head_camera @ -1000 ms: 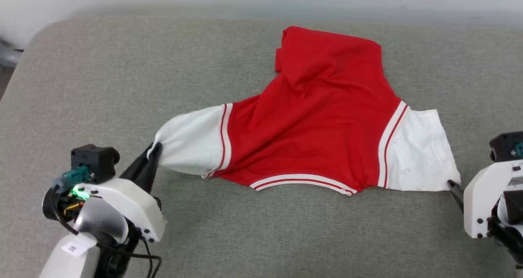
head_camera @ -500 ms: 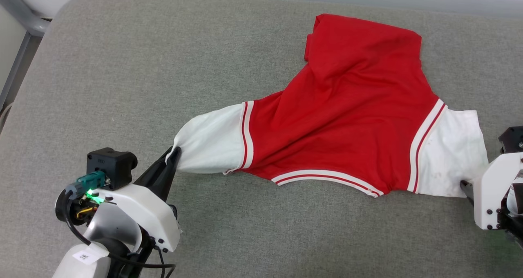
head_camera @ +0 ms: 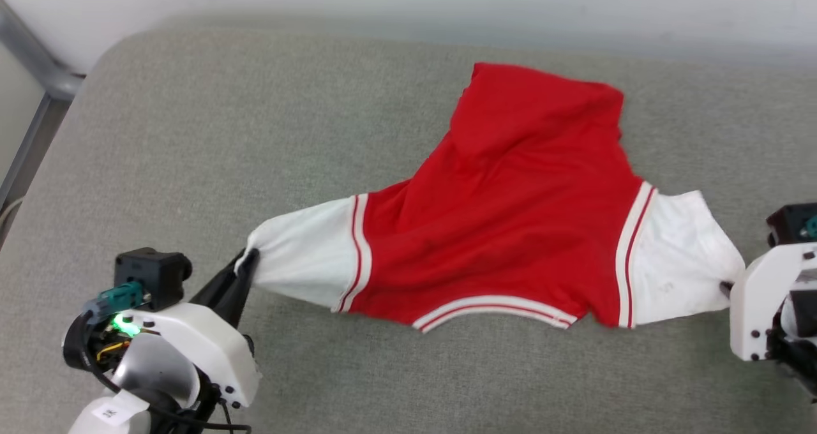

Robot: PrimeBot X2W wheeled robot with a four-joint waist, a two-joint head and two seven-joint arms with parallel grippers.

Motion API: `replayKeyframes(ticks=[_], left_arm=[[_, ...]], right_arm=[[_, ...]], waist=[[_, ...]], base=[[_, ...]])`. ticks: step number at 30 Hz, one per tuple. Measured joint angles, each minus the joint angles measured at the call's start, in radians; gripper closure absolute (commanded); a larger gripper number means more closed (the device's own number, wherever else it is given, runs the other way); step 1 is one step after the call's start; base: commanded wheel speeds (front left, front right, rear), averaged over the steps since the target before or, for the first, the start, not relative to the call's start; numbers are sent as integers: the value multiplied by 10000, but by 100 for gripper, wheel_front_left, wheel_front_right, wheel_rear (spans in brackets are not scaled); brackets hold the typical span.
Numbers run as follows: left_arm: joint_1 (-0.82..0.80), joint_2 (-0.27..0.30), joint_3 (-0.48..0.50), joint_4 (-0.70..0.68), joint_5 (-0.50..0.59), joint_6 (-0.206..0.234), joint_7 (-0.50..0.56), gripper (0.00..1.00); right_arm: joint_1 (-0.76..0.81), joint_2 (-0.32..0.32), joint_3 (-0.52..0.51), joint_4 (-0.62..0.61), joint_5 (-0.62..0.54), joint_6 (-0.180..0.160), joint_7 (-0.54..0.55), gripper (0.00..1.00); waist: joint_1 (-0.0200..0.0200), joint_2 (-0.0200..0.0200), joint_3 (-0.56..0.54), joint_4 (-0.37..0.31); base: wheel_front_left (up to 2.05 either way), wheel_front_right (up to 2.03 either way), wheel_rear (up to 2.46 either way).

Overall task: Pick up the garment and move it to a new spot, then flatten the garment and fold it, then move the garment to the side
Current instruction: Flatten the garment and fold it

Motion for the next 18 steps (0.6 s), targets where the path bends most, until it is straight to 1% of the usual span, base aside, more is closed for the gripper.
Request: replayKeyframes(ticks=[6, 13, 18], left_arm=[[359, 351, 397, -449, -148, 86, 31, 100], [430, 1080, 1051, -1384, -230, 125, 405, 100], [211, 1578, 1574, -2033, -426, 96, 635, 100]], right_arm=[[-306, -566, -205, -997, 713, 0, 332, 100], [-816, -790, -788, -2151, 1471, 0, 1001, 100], [-1486, -752, -1101, -2809, 1787, 0, 1333, 100]], waist=[[0, 0, -788, -361], [-1, 0, -1636, -773], [-1, 0, -2056, -1039]], base=[[0, 0, 0], [0, 0, 0], [0, 0, 0]])
